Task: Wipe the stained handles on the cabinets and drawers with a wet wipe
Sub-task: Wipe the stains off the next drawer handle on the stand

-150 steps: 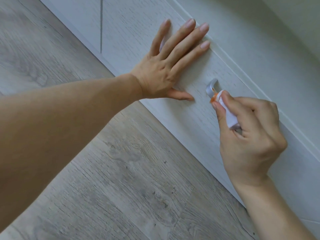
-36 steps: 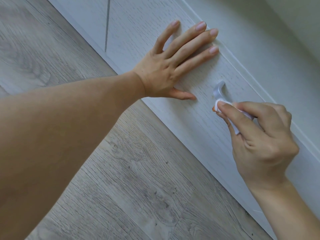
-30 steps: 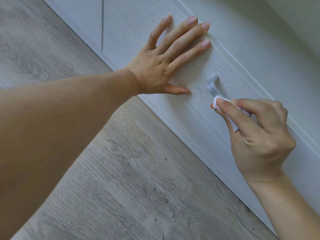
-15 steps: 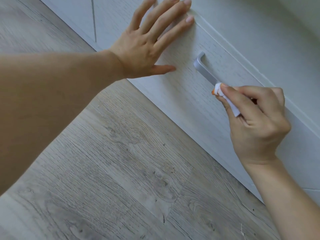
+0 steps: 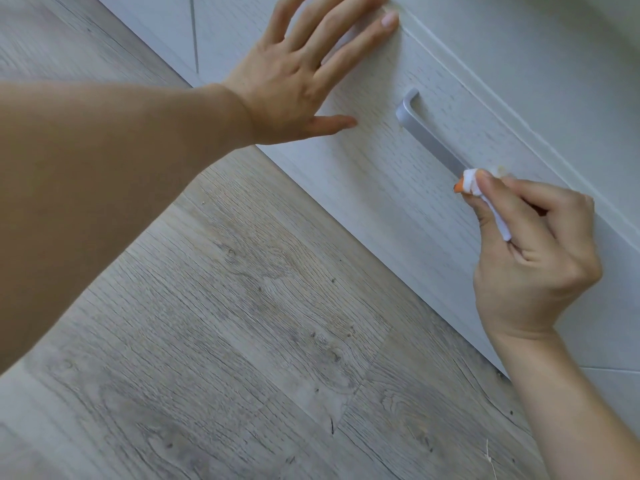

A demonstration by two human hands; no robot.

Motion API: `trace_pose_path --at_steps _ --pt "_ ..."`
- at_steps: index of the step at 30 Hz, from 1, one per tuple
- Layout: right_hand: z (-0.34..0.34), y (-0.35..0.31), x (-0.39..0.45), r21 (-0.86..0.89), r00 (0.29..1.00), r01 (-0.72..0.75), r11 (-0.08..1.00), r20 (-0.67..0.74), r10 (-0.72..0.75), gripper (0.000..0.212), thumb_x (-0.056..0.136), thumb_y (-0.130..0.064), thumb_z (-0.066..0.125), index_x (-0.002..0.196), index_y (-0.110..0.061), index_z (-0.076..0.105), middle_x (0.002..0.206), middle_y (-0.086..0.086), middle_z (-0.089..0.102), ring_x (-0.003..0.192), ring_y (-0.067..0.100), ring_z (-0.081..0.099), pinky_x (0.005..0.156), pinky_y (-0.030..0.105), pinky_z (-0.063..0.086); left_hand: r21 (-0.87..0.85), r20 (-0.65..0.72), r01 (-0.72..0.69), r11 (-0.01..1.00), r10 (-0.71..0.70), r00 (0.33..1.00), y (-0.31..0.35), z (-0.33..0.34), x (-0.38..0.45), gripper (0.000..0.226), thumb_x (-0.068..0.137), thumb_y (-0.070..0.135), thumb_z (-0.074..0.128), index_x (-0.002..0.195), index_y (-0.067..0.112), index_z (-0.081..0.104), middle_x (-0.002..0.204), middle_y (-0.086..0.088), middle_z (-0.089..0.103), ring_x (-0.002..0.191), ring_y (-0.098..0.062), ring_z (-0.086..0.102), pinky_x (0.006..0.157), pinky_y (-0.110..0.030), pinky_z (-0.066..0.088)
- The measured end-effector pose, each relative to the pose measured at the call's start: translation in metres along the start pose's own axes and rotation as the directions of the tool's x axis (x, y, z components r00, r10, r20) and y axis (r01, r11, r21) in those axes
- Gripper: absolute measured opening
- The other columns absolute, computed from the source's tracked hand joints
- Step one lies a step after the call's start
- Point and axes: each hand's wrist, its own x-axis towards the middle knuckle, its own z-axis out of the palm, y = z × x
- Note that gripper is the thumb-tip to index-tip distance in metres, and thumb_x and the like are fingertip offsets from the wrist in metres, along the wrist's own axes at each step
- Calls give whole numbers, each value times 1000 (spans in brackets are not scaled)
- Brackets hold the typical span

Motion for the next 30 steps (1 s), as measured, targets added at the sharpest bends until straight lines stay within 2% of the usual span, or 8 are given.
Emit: trace_pose_path --at_steps 5,8,12,17,19,21,25,30 --pt "0 -10 -5 103 971 -237 966 -19 240 23 87 -5 69 109 -2 62 90 7 61 80 19 63 77 18 50 0 6 -2 1000 2 1000 1 -1 0 76 93 62 43 147 21 8 150 -23 28 135 -31 20 108 -53 21" --pt "-2 -20 -5 206 847 -523 827 22 530 28 89 -18 66 114 -5 61 96 -2 64 90 -5 60 81 12 47 3 18 -4 1000 4 1000 1 -1 0 76 93 62 42 147 21 7 150 -23 27 136 -32 20 109 -53 21" --pt "-1 -34 3 410 612 -745 526 106 784 26 91 -25 64 108 -7 70 92 9 73 88 10 66 85 18 51 -16 30 1 1000 -1 1000 2 -2 1 75 93 62 43 147 24 6 151 -23 26 137 -31 19 110 -52 19" --pt "4 -49 12 401 485 -817 413 92 870 22 90 -20 65 105 -5 72 89 2 73 91 18 68 89 35 54 13 16 -17 1000 16 1000 2 -3 1 78 93 60 45 148 20 7 152 -23 24 139 -35 20 112 -53 17" --pt "4 -58 15 387 443 -837 387 62 895 22 89 -17 67 107 -6 71 96 6 72 95 13 68 87 25 52 25 6 -31 999 31 1000 2 -4 2 81 93 59 47 148 16 8 152 -24 22 140 -36 18 113 -54 15" --pt "4 -72 17 401 434 -831 384 36 900 19 88 -13 67 107 -9 71 94 1 70 91 5 67 82 15 48 32 5 -38 999 38 999 2 -6 2 83 92 58 48 149 13 8 153 -24 21 141 -37 16 113 -54 13" --pt "9 -105 33 409 593 -750 520 67 802 24 87 -13 66 110 -19 62 85 -11 63 82 -5 62 76 8 46 9 36 -59 998 59 998 1 -14 1 83 91 54 51 149 10 11 154 -23 20 142 -37 14 115 -53 11" --pt "31 -95 72 396 552 -804 443 224 803 17 89 -15 67 104 -11 72 93 -1 69 81 0 62 70 5 43 -34 196 -95 995 100 975 -6 -40 3 81 91 46 54 150 10 14 156 -18 18 144 -34 14 116 -50 12"
